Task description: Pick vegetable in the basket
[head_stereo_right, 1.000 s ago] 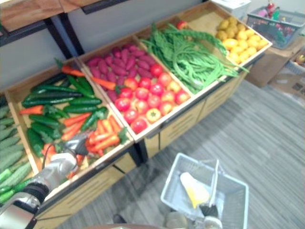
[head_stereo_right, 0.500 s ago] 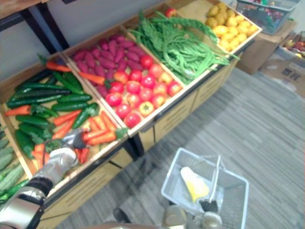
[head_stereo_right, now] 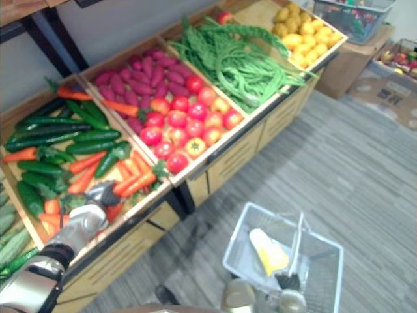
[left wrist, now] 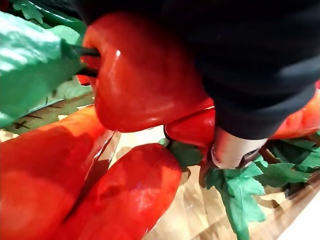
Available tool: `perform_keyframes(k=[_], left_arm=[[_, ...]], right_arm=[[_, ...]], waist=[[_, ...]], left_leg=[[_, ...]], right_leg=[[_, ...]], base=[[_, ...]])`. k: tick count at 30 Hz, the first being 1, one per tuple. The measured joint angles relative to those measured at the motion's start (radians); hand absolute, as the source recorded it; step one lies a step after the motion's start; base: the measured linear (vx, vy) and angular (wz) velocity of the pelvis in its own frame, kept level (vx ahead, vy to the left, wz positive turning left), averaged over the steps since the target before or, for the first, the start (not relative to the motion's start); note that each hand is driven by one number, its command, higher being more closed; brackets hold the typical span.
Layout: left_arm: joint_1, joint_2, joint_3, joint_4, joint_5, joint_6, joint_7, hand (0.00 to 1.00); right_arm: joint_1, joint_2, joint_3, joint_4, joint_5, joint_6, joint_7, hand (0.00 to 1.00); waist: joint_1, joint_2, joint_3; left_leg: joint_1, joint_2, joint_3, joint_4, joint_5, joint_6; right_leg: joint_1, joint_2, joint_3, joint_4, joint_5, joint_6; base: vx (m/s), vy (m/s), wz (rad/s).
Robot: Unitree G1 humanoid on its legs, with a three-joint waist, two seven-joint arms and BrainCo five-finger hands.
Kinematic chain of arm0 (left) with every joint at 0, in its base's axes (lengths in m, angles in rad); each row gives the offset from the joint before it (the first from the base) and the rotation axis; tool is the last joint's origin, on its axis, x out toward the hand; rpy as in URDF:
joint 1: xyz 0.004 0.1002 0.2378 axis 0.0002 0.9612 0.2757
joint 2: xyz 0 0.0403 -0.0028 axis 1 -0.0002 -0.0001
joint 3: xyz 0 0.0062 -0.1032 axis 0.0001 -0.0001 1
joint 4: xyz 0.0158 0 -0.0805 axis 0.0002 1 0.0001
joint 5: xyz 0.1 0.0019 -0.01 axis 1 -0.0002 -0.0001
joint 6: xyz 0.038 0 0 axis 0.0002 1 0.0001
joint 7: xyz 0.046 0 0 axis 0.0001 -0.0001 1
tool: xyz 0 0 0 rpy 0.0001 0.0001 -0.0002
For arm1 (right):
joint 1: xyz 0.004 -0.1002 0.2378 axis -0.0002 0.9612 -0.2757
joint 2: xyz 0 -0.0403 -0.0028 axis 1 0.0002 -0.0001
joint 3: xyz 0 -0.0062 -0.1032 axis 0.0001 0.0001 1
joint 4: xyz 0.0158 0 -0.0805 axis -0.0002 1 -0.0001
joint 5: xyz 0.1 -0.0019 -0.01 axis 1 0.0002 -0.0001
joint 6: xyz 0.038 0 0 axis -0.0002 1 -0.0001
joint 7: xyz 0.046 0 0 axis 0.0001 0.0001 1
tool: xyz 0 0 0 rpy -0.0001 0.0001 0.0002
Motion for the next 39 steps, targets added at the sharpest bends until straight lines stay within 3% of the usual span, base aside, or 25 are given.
perform_keyframes(k=[7, 13, 18, 25, 31, 36, 39], left_arm=[[0.003, 0.006, 0.000, -0.093, 0.001, 0.002, -0.017, 1.00], [0.026, 0.094, 0.000, -0.298, 0.000, -0.015, -0.019, 1.00], [0.071, 0.123, -0.003, -0.419, 0.000, -0.054, -0.033, 1.00], [0.095, 0.212, -0.106, -0.597, -0.004, -0.103, -0.068, 1.00], [0.102, 0.272, -0.240, -0.751, -0.040, -0.177, -0.105, 1.00], [0.102, 0.271, -0.376, -0.833, -0.081, -0.237, -0.144, 1.00], [0.087, 0.270, -0.446, -0.857, -0.114, -0.248, -0.172, 1.00]], right_arm=[[0.016, -0.001, -0.023, 0.001, -0.001, 0.008, 0.000, 1.00], [0.032, -0.001, -0.032, -0.001, -0.002, 0.025, 0.003, 1.00], [0.045, -0.001, -0.066, -0.002, -0.006, 0.038, 0.005, 1.00], [0.038, -0.012, -0.090, 0.000, -0.027, 0.060, 0.016, 1.00], [-0.002, -0.128, -0.075, -0.003, -0.137, 0.067, 0.052, 1.00], [0.004, -0.247, 0.069, -0.171, -0.190, 0.053, 0.091, 1.00], [0.020, -0.318, 0.172, -0.288, -0.209, 0.029, 0.115, 1.00]], waist=[[0.012, 0.000, 0.000], [0.045, 0.001, -0.001], [0.065, -0.004, -0.005], [0.110, -0.018, -0.014], [0.108, -0.019, -0.037], [0.086, -0.015, -0.085], [0.074, -0.014, -0.097]], left_leg=[[0.000, -0.001, -0.075, 0.000, 0.010, 0.004], [-0.003, -0.006, -0.153, 0.000, 0.022, 0.013], [-0.017, -0.021, -0.228, 0.000, 0.025, 0.018], [-0.022, -0.040, -0.272, 0.000, 0.027, 0.021], [-0.022, -0.035, -0.231, 0.000, 0.031, 0.024], [-0.009, -0.004, -0.101, 0.000, 0.043, 0.018], [0.020, 0.023, -0.019, -0.001, 0.038, 0.012]], right_leg=[[0.053, -0.010, -0.078, -0.012, -0.001, 0.000], [0.098, -0.021, -0.159, -0.015, -0.016, -0.003], [0.138, -0.039, -0.237, -0.019, -0.032, 0.002], [0.171, -0.052, -0.283, -0.031, -0.036, 0.008], [0.147, -0.054, -0.234, -0.008, -0.035, 0.008], [0.059, -0.026, -0.108, 0.041, -0.016, 0.001], [0.034, 0.001, -0.037, 0.046, -0.005, -0.004]], base=[[-0.01, -0.019, 0.31], [-0.03, -0.016, 0.36], [0.00, 0.002, 0.43], [0.04, 0.017, 0.23], [0.02, 0.020, -0.14], [-0.04, -0.010, -0.67], [-0.10, -0.046, -0.79]])
